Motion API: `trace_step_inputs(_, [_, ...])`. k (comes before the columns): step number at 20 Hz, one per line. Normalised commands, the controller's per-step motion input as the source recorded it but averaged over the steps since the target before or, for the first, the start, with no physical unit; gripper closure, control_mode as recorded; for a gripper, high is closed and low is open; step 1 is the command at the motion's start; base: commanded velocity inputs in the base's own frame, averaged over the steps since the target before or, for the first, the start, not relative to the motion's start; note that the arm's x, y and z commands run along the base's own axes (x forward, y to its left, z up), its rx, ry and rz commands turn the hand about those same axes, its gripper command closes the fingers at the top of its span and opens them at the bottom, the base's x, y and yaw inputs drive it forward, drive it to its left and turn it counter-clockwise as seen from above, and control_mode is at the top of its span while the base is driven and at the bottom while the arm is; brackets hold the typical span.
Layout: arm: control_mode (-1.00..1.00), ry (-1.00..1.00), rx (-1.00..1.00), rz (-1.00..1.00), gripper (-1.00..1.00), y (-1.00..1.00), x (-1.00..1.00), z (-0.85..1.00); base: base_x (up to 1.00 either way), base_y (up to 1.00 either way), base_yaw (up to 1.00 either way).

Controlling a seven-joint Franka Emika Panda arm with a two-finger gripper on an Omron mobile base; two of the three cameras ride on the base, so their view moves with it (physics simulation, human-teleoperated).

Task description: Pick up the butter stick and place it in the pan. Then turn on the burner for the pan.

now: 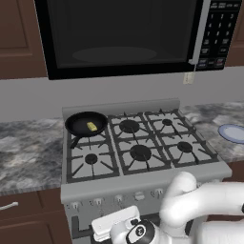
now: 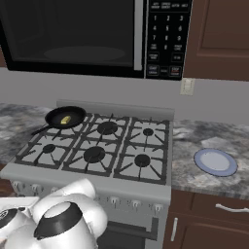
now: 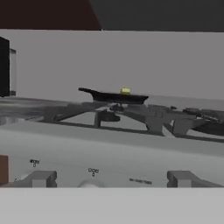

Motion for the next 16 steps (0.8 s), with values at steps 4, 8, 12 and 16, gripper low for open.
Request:
trace_step_inputs(4, [-1.0, -0.06, 0.03, 0.0, -1.0, 0.0, 0.17, -0.27, 0.0, 0.0, 0.0])
trace_step_inputs(8, [-1.0, -0.06, 0.02, 0.0, -1.0, 0.0, 0.2, -0.23, 0.0, 0.0, 0.0])
trace_step_inputs(12, [-1.0, -0.06, 0.04, 0.0, -1.0, 0.0, 0.22, -0.21, 0.0, 0.0, 0.0])
trace_step_inputs(16, [-1.0, -0.05, 0.05, 0.0, -1.0, 0.0, 0.19, -0.21, 0.0, 0.0, 0.0])
